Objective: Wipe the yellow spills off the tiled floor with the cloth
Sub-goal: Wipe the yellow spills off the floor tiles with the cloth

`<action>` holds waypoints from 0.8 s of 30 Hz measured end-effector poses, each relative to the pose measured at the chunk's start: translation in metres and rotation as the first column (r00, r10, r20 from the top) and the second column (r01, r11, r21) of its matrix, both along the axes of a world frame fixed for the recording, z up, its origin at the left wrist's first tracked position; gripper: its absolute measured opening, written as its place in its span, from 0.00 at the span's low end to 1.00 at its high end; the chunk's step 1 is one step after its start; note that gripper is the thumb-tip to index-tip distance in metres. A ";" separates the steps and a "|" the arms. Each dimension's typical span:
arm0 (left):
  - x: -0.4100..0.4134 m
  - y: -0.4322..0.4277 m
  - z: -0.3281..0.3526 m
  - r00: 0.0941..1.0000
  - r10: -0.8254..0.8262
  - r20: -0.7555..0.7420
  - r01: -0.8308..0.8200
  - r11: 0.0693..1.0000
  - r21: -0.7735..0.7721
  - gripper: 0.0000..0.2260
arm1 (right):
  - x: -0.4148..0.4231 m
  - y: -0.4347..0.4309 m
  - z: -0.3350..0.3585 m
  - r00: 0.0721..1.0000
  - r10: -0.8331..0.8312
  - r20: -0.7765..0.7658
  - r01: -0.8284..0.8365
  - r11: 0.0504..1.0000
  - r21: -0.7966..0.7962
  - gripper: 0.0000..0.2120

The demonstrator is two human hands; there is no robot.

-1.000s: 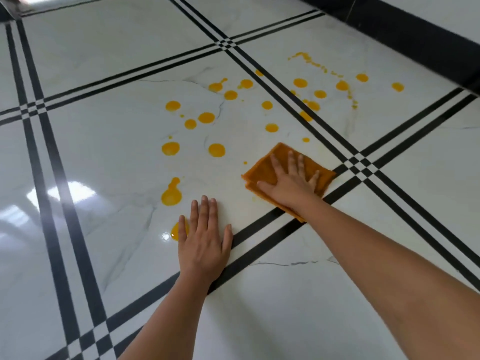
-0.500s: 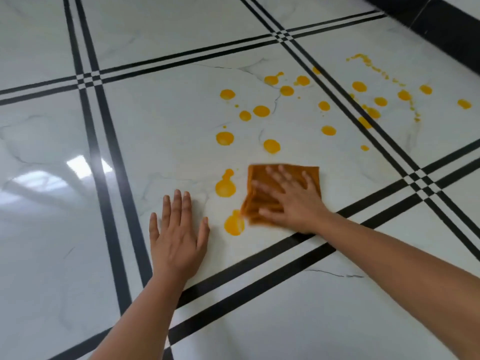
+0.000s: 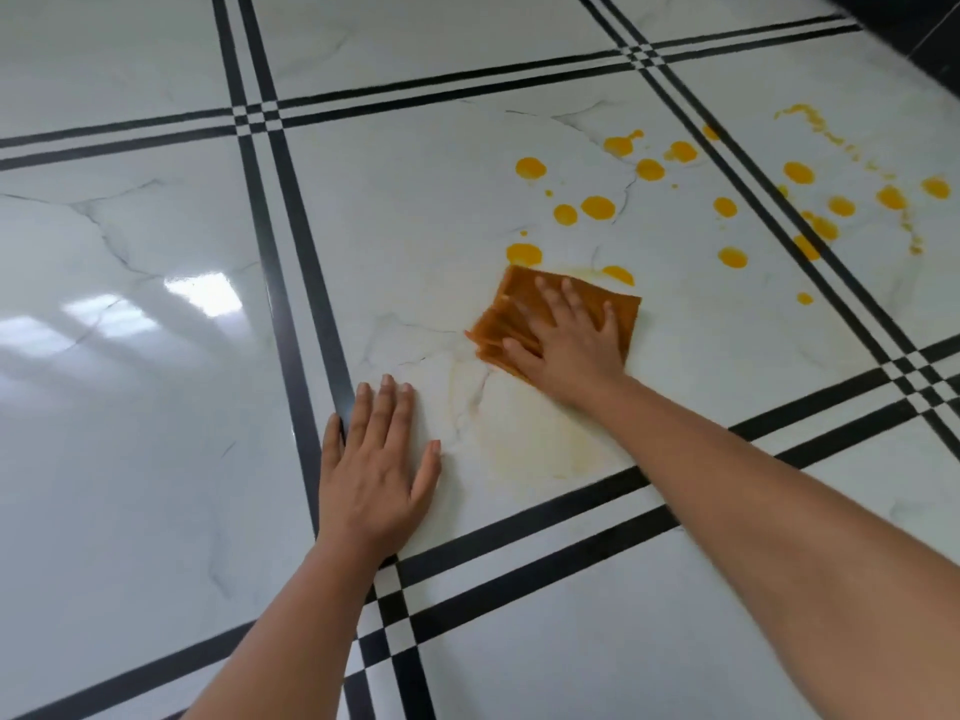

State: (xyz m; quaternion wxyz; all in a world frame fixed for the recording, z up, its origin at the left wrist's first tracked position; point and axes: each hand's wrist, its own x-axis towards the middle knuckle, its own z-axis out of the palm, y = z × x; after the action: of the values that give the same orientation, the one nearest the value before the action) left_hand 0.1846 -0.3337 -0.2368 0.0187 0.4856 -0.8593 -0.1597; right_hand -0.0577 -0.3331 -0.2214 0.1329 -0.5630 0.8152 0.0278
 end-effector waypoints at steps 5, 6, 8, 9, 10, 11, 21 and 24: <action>0.007 -0.007 0.003 0.992 0.121 -0.027 -0.121 0.993 0.014 0.34 | 0.028 0.040 -0.004 0.748 0.664 0.002 -0.662 0.746 -0.065 0.29; 0.013 -0.007 0.002 0.992 0.125 -0.019 -0.125 0.992 0.015 0.34 | 0.015 0.042 -0.005 0.729 0.684 0.004 -0.683 0.728 -0.061 0.29; 0.024 -0.006 0.002 0.994 0.108 -0.004 -0.108 0.994 0.006 0.33 | 0.003 0.021 -0.004 0.902 0.432 0.004 -0.432 0.902 -0.003 0.30; 0.025 -0.006 0.001 0.996 0.094 0.001 -0.094 0.996 0.002 0.33 | 0.010 0.006 -0.004 0.976 0.215 0.017 -0.216 0.976 0.009 0.29; 0.026 -0.006 0.001 0.996 0.088 0.000 -0.088 0.996 0.000 0.33 | 0.027 -0.008 -0.003 0.998 0.069 0.014 -0.069 0.998 -0.010 0.29; 0.026 -0.005 0.000 0.996 0.086 0.002 -0.086 0.996 -0.001 0.33 | 0.048 -0.013 -0.001 0.999 0.046 0.014 -0.046 0.999 -0.015 0.30; 0.029 0.014 0.000 0.998 0.053 0.016 -0.053 0.999 -0.006 0.34 | 0.034 0.029 -0.007 0.998 -0.035 -0.044 0.034 0.999 -0.023 0.30; 0.022 0.027 0.001 0.996 0.085 0.014 -0.086 0.996 0.006 0.33 | 0.071 0.047 -0.010 0.970 0.243 -0.025 -0.244 0.967 -0.074 0.31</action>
State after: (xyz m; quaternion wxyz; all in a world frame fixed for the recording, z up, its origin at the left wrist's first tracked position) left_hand 0.2064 -0.3066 -0.2361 0.0181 0.5230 -0.8373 -0.1581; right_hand 0.0128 -0.2864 -0.2318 0.1004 -0.6632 0.7414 0.0173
